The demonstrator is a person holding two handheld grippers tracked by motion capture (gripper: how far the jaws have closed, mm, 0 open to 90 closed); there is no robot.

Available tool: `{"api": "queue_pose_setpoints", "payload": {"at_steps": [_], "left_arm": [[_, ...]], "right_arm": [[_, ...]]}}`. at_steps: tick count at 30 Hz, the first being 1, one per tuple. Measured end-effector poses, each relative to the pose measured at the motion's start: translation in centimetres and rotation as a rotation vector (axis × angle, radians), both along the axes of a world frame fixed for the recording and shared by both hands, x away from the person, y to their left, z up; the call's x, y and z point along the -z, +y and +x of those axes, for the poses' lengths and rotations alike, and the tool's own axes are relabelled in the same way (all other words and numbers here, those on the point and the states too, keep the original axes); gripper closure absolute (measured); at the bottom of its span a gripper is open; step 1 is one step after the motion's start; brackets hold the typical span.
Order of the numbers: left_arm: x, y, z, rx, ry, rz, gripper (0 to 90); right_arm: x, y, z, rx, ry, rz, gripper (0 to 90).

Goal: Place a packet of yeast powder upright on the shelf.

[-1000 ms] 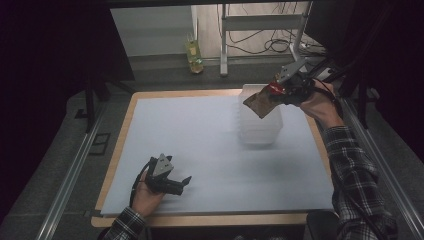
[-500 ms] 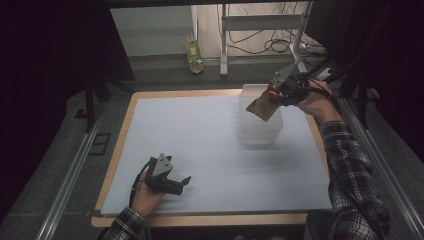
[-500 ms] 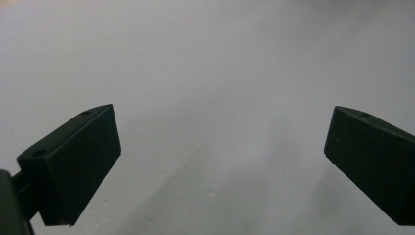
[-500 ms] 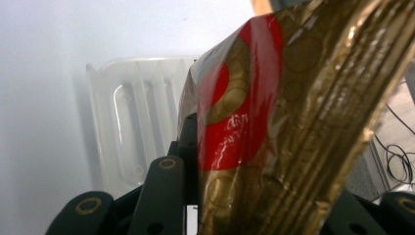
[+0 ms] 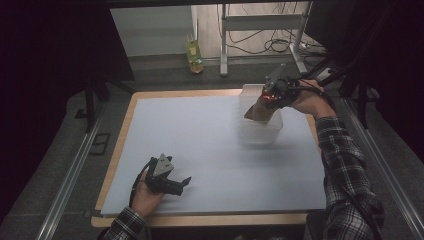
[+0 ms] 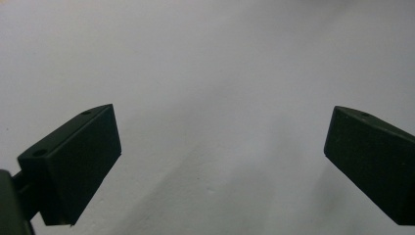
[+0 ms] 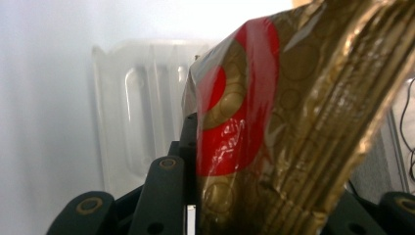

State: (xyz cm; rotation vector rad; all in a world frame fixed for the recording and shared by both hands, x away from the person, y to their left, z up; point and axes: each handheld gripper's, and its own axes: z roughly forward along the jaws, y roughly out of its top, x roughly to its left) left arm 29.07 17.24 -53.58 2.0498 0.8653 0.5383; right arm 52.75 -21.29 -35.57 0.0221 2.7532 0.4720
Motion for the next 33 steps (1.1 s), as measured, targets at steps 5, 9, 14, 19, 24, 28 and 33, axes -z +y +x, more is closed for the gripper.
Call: {"api": "queue_pose_setpoints", "payload": {"at_steps": [5, 9, 14, 19, 24, 28, 33], "left_arm": [[0.0, 0.0, 0.0, 0.005, 0.004, 0.008, 0.6], [0.0, 0.0, 0.0, 0.009, 0.005, 0.014, 0.6], [0.1, 0.0, 0.0, 0.007, 0.007, 0.015, 0.6], [0.1, -0.1, 0.0, 0.008, 0.007, 0.015, 0.6], [0.1, -0.1, 0.0, 0.008, 0.006, 0.012, 0.6], [0.1, -0.2, 0.0, 0.009, 0.006, 0.013, 0.6], [0.1, -0.2, 0.0, 0.009, 0.005, 0.013, 0.6]], "right_arm": [[1.4, 0.9, 0.8, 0.008, 0.029, -0.059, 70.5], [2.2, 1.5, 1.3, 0.013, 0.046, -0.079, 70.4], [3.5, 2.3, 1.7, 0.026, 0.072, -0.047, 68.8], [3.3, 2.1, 1.6, 0.057, 0.095, -0.029, 64.2], [3.1, 2.0, 1.5, 0.063, 0.095, 0.005, 60.0], [3.0, 2.1, 1.2, 0.077, 0.097, 0.029, 54.9], [2.7, 2.0, 1.0, 0.093, 0.074, 0.071, 47.1]]}}
